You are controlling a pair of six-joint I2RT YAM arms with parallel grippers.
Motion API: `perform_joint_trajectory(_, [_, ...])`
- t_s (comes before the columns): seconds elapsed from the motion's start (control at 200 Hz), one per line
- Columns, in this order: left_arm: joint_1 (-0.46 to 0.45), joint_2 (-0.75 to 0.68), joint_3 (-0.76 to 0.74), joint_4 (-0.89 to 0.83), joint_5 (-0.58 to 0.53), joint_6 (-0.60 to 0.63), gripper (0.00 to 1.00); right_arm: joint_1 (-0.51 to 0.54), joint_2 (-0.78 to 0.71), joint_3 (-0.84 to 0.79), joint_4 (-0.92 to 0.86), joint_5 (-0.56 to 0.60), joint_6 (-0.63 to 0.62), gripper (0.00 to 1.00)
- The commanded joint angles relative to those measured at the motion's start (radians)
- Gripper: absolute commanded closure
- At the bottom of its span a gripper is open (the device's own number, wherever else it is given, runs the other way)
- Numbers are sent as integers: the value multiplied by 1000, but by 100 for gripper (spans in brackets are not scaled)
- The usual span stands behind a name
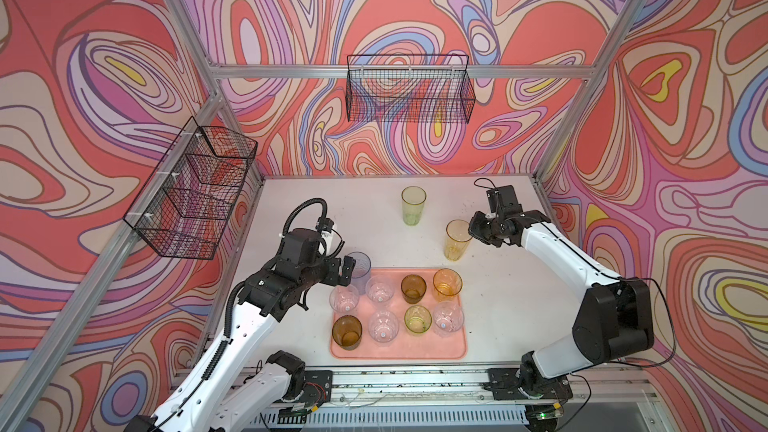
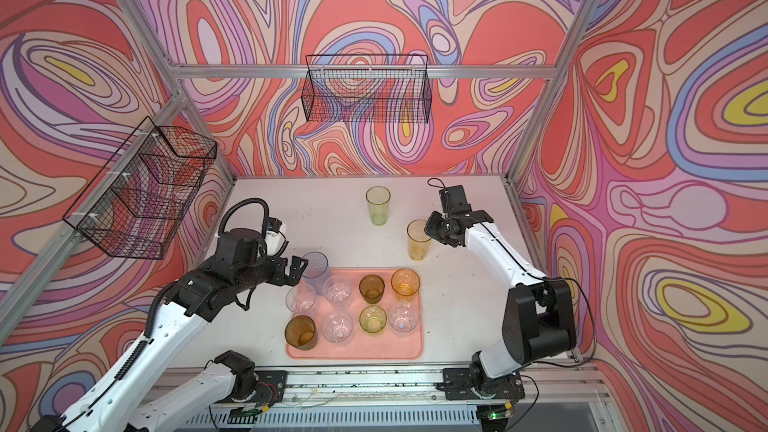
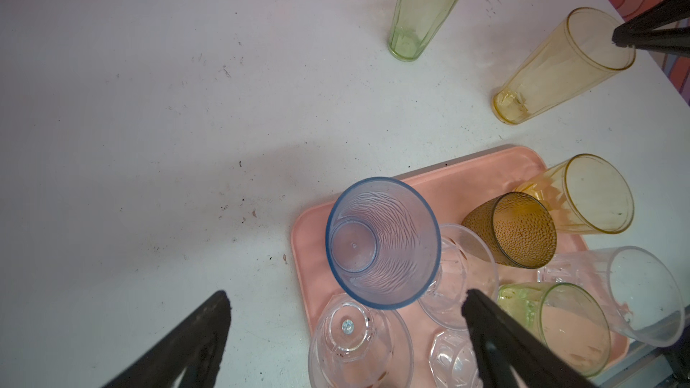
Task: Place the glasses into the tray
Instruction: 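Close the right gripper on the yellow glass rim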
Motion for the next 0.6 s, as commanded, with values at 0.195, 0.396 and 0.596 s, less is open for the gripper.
perform_joint_trajectory(0.195, [7,-11,-13,22,24,8,0,-5,1,11,11,-21,9,91])
perform_joint_trajectory(0.396, [7,-10,-11,23,37,9,0,-5,-2,18,11,-33,5,99])
perform_joint_trajectory(0.596, [6,-25,-21,41,73,17,0,-4,-1,36,11,-51,1,100])
